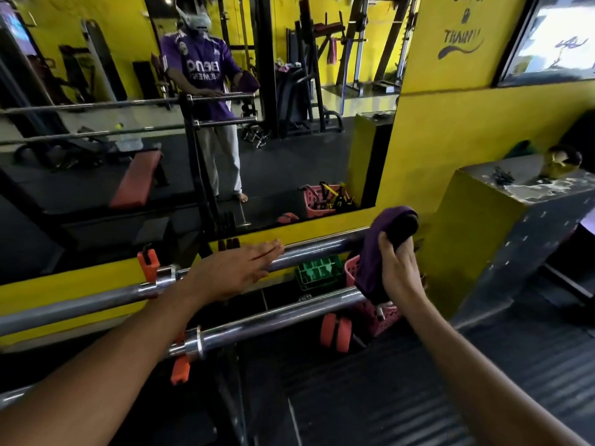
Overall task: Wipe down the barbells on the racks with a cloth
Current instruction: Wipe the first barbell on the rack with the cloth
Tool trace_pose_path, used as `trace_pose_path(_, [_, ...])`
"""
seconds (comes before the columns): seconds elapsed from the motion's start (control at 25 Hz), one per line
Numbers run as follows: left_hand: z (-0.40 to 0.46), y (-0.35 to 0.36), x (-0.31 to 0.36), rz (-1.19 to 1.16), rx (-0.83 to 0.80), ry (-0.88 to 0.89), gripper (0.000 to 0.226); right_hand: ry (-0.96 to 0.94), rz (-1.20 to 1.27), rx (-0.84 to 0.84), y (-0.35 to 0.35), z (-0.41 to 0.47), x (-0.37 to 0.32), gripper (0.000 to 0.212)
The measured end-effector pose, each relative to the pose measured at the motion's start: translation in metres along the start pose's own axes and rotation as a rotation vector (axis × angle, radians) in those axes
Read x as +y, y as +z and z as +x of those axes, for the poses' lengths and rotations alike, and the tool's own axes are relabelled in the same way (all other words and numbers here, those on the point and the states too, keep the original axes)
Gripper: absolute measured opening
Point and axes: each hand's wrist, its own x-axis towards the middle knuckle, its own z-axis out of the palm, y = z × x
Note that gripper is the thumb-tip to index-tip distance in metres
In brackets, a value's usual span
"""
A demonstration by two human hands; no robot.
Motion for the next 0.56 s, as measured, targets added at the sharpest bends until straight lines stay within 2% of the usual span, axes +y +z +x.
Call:
trace_pose_path(0.12, [-0.001,-0.003,0.005,-0.058,0.039,-0.016,0.062,-0.273,-0.555,-0.161,0.02,0.042,0.027,0.076])
trace_pose_path(0.16, [-0.001,-0.003,0.004,-0.064,0.052,-0.022,0.062,-0.367,-0.651,-0.166,0.024,0.056,0.035,0.074])
trace_pose_path(0.24, [0.0,0.0,0.002,-0.044,0.038,-0.022,0.06,-0.5,-0.675,-0.111,0.026,0.076,0.033,0.057])
trace_pose_path(0.32, [0.0,0.004,-0.003,0.01,0.043,-0.007,0.061,-0.432,-0.654,-0.07,0.028,0.088,0.014,0.036])
trace_pose_path(0.44, [0.002,0.004,-0.004,0.059,0.038,-0.023,0.062,-0.342,-0.809,-0.105,0.054,0.09,-0.012,0.04])
trace_pose_path(0.56, [0.001,-0.003,0.0,0.018,0.013,-0.032,0.063,-0.617,-0.759,-0.091,0.081,0.048,0.02,0.045])
